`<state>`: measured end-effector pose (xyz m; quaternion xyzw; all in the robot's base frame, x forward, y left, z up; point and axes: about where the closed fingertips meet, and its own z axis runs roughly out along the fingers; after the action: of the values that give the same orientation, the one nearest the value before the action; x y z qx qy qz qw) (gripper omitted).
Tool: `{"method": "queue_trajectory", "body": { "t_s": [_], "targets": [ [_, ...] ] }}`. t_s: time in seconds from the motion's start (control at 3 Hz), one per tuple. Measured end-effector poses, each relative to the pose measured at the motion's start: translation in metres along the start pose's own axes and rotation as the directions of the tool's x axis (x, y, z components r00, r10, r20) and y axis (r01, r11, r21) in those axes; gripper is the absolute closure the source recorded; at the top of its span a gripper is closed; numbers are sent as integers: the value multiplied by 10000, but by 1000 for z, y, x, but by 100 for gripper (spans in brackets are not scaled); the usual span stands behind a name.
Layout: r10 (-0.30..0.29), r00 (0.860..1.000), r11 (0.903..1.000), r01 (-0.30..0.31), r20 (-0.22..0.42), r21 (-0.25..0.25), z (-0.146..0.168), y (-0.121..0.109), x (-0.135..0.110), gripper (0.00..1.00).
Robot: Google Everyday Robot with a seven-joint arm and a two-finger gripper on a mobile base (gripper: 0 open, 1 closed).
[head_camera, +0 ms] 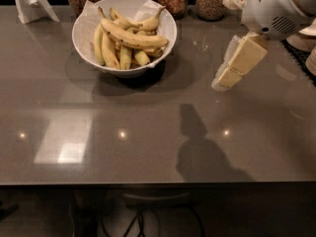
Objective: Pick banana from white bowl
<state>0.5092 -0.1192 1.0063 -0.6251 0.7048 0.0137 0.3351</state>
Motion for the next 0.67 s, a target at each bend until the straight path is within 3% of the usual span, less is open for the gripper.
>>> {"method": "queue_trajectory", "body": {
  "t_s": [0.67],
  "targets": [
    [-526,9984,9980,518,200,375,61,-23,1,0]
  ]
}}
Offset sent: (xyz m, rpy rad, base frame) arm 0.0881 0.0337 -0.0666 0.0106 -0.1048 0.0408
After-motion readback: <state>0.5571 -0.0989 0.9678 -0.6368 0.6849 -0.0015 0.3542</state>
